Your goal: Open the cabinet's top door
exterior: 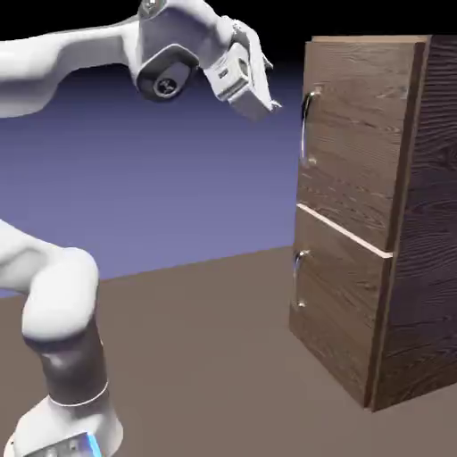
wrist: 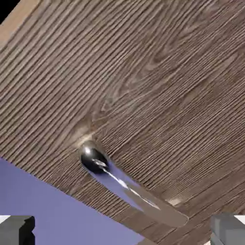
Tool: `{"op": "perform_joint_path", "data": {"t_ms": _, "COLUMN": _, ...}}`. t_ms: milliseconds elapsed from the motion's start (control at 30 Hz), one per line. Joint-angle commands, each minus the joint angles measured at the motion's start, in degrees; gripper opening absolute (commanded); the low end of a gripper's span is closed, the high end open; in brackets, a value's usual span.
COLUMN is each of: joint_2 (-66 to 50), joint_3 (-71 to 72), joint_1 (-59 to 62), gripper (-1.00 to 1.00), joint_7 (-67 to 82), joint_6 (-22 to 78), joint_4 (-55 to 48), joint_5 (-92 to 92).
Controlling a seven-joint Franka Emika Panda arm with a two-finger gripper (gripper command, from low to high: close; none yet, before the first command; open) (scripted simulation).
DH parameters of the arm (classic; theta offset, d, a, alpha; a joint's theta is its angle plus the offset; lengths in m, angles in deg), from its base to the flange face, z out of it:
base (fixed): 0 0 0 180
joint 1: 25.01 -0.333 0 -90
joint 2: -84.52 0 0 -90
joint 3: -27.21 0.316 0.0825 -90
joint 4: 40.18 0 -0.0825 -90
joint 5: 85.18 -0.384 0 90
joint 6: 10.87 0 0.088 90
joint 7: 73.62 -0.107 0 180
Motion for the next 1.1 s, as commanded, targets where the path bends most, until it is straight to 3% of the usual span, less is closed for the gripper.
{"op": "perform_joint_path", "data": {"t_ms": 0, "joint_2": 0.21, "joint_3": 0.95, "joint_1": 0.81, "gripper": 1.0, "joint_7": -1.28, "joint_6": -0.62, "joint_4": -0.02, "joint_5": -2.5}}
{"op": "perform_joint_path", "data": {"t_ms": 1067, "joint_2": 7.0, "joint_3": 31.32, "joint_1": 26.83, "gripper": 1.0, "joint_7": -42.1, "joint_6": -20.42, "joint_4": -0.72, "joint_5": -82.25}}
